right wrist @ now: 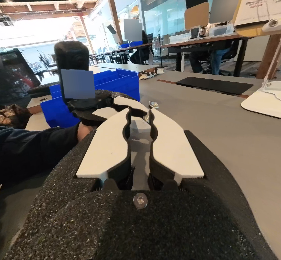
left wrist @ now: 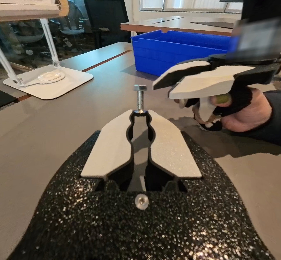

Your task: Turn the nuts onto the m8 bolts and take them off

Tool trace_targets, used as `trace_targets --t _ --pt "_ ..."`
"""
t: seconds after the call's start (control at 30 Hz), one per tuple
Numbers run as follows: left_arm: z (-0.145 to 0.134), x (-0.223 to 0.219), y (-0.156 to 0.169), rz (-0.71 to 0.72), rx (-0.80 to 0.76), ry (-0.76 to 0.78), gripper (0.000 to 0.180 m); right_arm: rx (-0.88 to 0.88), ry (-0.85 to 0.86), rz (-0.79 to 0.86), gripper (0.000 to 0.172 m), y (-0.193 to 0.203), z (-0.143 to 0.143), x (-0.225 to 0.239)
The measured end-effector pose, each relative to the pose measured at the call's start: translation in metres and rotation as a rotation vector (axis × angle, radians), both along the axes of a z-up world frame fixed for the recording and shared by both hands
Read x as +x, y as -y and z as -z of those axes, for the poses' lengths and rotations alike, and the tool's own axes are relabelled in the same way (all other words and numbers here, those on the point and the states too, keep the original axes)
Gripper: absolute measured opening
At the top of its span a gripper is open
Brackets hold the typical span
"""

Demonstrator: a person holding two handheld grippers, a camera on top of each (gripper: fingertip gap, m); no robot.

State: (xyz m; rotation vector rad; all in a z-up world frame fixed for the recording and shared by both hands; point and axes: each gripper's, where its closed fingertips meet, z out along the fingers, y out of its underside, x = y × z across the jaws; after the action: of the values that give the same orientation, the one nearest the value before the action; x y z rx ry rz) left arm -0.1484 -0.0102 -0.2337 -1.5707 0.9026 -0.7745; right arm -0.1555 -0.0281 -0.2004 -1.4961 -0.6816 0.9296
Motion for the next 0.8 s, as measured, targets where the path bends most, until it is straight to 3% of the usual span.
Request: trace_targets --t 0.33,0.5,0.8 --pt "-0.001 0.017 0.023 0.182 0.022 0.001 0.014 0.017 -0.028 0.025 0.045 -0.005 -0.004 0.003" --pt "-0.006 0.027 0.044 0.334 0.020 0.040 0.014 0.013 -0.090 -0.084 0.052 0.006 -0.011 -0.005" --pt "-0.013 0.024 0.048 0.388 -0.022 0.121 0.014 0.042 -0.104 -0.207 0.057 0.022 -0.017 -0.015"
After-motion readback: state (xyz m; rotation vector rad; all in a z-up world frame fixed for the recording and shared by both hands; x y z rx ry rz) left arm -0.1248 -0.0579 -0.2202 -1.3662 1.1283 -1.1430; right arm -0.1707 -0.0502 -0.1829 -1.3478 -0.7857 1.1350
